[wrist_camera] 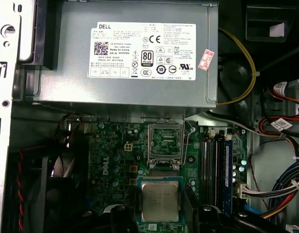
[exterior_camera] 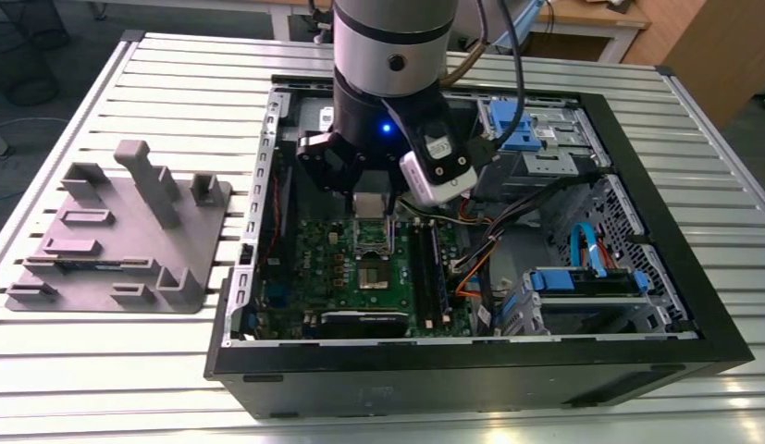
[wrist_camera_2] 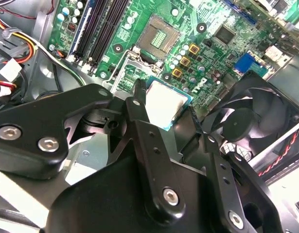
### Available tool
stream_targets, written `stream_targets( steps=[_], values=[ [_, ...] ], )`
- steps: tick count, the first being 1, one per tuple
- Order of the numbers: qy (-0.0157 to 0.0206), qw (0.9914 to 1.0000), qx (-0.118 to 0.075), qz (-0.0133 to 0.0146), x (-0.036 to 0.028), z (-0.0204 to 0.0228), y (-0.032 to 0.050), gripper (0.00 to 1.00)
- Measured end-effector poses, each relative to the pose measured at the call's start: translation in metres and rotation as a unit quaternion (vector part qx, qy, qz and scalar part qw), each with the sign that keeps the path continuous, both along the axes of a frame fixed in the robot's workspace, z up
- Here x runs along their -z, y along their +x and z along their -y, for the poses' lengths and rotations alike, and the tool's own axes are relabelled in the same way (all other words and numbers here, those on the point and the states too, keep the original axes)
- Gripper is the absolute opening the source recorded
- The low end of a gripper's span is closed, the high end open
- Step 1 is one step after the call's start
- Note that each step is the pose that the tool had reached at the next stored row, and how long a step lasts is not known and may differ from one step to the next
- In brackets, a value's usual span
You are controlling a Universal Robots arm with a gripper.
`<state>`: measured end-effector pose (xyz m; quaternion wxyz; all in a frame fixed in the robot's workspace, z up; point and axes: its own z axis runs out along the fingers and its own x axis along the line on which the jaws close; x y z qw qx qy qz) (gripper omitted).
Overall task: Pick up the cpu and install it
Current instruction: 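Pick up the cpu and move it towards the insertion slot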
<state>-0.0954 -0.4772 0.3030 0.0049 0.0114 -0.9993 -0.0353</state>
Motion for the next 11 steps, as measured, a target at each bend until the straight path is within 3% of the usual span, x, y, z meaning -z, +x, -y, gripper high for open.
stream_targets(
  steps=[1,11],
  values=[
    [0.0000,1.00000,0.000,0.0000,0.0030,0.0000,0.0000,0.47],
    [0.0000,1.00000,0.000,0.0000,0.0046,0.0000,0.0000,0.47]
  ],
)
